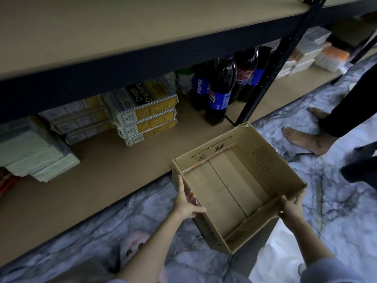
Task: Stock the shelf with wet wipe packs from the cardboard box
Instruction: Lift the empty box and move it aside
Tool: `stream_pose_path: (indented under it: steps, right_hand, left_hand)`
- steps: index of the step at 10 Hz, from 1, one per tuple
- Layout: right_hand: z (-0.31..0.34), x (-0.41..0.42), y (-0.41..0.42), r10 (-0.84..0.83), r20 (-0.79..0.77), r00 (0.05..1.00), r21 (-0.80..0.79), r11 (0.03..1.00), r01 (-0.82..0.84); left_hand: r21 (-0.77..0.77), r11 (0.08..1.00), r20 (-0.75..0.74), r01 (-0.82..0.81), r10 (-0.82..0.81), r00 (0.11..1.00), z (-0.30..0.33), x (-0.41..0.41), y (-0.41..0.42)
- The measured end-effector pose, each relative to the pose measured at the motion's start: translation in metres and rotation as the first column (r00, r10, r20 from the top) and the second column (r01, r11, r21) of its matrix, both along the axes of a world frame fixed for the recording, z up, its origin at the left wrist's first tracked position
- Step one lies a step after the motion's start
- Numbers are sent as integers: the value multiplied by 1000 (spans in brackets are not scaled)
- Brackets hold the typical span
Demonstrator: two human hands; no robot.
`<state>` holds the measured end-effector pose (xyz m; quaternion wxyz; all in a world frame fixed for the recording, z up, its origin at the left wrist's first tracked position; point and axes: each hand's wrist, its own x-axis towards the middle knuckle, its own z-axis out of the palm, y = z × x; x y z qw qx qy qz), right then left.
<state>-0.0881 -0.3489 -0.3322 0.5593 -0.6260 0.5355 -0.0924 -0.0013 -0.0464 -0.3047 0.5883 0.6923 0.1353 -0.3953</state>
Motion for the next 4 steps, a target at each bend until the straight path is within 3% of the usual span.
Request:
stream_pose_path:
  steps: [1, 2, 4]
  right_hand:
    - [10, 1, 14, -19, -59, 998, -22, 1000, 17]
    - [17, -2, 38, -35, -134, 990, -188, 982, 9]
    - [25, -7, 105, 47, -229, 972, -317, 941, -120]
  left_hand:
    - [7, 1000, -27, 29, -29, 999, 7, -1, 5]
    - [10, 999, 36, -33, 33, 999, 23, 4, 12]
    - [120, 991, 133, -53, 37, 990, 53, -4, 67]
